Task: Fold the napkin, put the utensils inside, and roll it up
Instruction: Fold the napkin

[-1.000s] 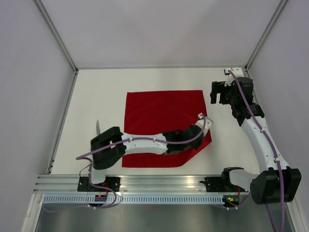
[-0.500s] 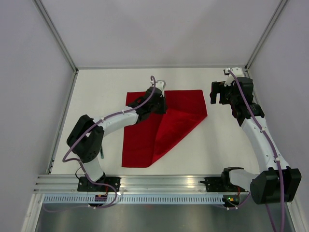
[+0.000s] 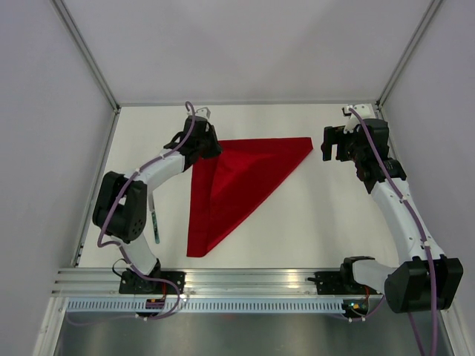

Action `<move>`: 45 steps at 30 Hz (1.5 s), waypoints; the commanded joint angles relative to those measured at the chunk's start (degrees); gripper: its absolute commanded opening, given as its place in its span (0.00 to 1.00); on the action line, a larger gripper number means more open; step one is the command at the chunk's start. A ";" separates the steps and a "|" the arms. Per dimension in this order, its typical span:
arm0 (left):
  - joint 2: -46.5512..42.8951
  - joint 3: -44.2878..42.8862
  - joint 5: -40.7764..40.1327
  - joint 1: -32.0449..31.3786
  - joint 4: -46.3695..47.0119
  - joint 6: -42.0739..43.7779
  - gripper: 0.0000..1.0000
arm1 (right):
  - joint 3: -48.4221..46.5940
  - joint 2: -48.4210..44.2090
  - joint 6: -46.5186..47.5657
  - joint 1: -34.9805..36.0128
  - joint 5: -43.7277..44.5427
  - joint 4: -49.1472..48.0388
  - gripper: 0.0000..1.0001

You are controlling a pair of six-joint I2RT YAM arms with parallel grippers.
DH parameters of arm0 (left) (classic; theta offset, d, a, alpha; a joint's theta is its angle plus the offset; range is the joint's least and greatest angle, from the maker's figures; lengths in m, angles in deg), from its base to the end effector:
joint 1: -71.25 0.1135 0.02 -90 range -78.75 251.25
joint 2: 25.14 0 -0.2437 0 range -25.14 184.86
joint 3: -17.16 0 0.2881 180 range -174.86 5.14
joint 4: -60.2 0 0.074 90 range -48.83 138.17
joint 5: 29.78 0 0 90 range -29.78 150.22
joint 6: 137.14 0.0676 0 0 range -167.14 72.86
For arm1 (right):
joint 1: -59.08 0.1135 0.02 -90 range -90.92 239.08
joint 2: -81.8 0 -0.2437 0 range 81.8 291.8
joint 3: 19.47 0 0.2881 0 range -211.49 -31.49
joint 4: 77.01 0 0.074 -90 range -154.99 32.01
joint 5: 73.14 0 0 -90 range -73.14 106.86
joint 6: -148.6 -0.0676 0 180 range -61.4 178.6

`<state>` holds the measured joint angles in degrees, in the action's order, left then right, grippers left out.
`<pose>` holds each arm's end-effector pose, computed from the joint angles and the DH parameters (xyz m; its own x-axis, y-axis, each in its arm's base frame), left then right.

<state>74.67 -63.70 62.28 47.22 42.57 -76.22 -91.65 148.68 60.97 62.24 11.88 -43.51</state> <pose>0.4079 -0.1845 0.1757 -0.6863 -0.2258 -0.6914 0.1141 0.9054 -0.4090 0.3349 0.0244 0.2974 -0.4660 -0.0670 -0.8822 -0.1507 0.9886 0.0045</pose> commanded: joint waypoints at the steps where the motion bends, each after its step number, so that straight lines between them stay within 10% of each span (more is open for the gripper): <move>1: 0.91 -3.14 3.12 2.14 -0.19 -2.56 0.02 | -1.89 0.63 0.18 0.18 -0.39 0.32 0.94; 45: 9.79 -12.99 6.81 13.31 -3.18 -1.42 0.02 | -1.98 2.74 0.97 0.18 -1.00 0.67 0.94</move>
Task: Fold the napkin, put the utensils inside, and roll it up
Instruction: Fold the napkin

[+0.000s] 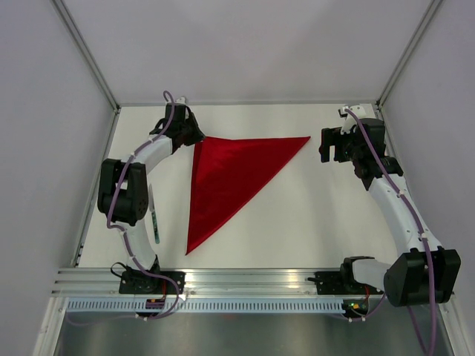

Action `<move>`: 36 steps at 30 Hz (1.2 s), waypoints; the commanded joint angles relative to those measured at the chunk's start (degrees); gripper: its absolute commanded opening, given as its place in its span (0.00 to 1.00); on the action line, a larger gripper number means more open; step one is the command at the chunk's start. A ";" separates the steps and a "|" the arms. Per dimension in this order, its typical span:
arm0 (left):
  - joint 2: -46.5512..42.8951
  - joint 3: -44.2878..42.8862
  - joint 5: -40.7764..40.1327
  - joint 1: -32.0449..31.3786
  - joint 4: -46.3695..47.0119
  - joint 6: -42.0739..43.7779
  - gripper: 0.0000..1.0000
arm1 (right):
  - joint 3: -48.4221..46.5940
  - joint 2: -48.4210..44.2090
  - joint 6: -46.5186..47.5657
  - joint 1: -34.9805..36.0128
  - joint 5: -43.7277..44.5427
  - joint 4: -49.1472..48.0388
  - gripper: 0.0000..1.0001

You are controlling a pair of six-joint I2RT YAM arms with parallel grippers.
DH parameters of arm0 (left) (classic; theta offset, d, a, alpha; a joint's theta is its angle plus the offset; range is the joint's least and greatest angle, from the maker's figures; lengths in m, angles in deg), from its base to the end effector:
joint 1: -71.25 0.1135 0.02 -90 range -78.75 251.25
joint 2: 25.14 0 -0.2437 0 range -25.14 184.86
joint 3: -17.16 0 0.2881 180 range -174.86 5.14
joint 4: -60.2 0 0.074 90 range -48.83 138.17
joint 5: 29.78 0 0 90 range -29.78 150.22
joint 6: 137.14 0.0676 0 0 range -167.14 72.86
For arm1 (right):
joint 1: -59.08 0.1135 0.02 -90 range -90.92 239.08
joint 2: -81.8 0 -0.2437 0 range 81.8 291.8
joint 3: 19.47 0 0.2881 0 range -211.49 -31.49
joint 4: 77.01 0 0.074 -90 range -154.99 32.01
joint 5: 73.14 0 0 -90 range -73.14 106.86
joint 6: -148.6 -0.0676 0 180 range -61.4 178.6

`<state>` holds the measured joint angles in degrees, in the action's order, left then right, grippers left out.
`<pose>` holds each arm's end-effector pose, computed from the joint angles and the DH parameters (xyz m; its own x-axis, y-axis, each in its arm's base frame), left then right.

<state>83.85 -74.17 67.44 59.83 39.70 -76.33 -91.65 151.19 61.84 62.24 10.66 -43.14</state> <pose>0.4735 -0.1043 0.1694 -0.6718 -0.3579 -0.6486 -0.0393 0.8915 -0.4513 0.3420 0.0262 0.2827 -0.5063 -0.0842 -0.8582 -0.1761 0.9844 0.0073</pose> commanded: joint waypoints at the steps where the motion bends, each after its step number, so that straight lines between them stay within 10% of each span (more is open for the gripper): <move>1: 0.52 -2.61 1.74 0.78 -0.23 -1.31 0.02 | -1.98 0.31 0.18 0.18 0.22 0.39 0.94; 36: 4.30 -6.74 3.24 2.89 -1.29 -0.69 0.02 | -1.98 0.75 0.45 0.18 0.31 0.57 0.94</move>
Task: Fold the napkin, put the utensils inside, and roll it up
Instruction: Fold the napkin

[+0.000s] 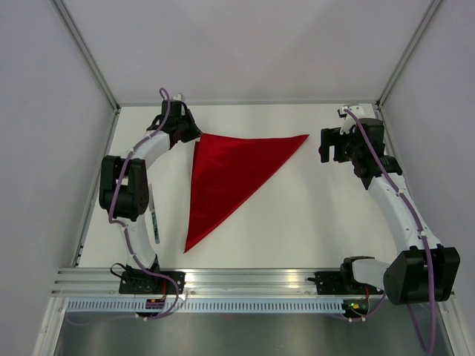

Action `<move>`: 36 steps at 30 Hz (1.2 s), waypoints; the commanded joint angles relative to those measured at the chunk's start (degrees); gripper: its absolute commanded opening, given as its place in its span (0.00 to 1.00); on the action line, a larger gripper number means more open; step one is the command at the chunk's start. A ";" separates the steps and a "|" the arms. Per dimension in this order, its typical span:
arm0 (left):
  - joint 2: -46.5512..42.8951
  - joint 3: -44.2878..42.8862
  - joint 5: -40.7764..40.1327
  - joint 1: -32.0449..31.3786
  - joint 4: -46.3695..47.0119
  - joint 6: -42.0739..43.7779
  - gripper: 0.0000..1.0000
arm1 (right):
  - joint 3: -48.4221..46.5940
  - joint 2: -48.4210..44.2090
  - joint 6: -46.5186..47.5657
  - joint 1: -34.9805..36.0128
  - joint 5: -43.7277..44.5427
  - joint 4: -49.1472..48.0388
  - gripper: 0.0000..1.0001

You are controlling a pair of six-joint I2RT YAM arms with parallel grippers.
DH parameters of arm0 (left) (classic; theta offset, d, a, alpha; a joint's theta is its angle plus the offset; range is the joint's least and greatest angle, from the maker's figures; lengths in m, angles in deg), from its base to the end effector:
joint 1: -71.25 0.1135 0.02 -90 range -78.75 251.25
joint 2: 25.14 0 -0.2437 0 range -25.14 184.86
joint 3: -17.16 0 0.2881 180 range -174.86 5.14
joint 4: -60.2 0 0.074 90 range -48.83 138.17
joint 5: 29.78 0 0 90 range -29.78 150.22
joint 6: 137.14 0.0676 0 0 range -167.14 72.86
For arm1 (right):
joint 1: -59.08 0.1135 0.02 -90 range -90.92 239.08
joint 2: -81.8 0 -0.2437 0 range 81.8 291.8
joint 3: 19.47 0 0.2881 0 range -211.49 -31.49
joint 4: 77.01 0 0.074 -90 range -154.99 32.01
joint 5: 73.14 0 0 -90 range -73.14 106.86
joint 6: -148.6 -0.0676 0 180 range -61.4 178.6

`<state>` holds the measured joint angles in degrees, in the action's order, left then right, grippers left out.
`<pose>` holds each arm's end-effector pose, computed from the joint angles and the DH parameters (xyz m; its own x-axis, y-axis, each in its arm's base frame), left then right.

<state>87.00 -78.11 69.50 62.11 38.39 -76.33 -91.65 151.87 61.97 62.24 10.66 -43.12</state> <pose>0.4893 -0.0898 0.1677 -0.6757 -0.3788 -0.6324 -0.0556 0.8816 -0.4687 0.3439 0.0263 0.2788 -0.5163 -0.0870 -0.8520 -0.1771 0.9842 0.0068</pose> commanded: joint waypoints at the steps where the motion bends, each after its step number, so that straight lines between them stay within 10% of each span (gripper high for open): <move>1: 1.24 -2.80 1.27 0.71 -0.24 -0.69 0.02 | -2.06 0.07 0.40 0.18 0.31 0.46 0.94; 9: 2.82 -3.33 0.83 0.97 -0.24 -0.43 0.05 | -2.06 0.42 0.49 0.18 -0.31 0.72 0.94; 13: 2.30 -3.24 -1.27 1.06 0.02 0.01 0.55 | -2.15 0.51 0.49 0.18 -1.01 1.25 0.94; 17: -0.68 -2.81 -6.71 1.59 -0.32 1.41 0.75 | -2.24 0.43 0.58 0.18 -2.50 1.68 0.94; 36: -33.37 35.85 -30.19 1.76 -21.06 -13.67 0.75 | -4.00 2.18 -0.13 0.18 -16.13 7.05 0.94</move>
<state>57.40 -46.31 43.03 63.66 23.38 -81.49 -93.27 153.27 62.26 62.24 -2.59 -37.13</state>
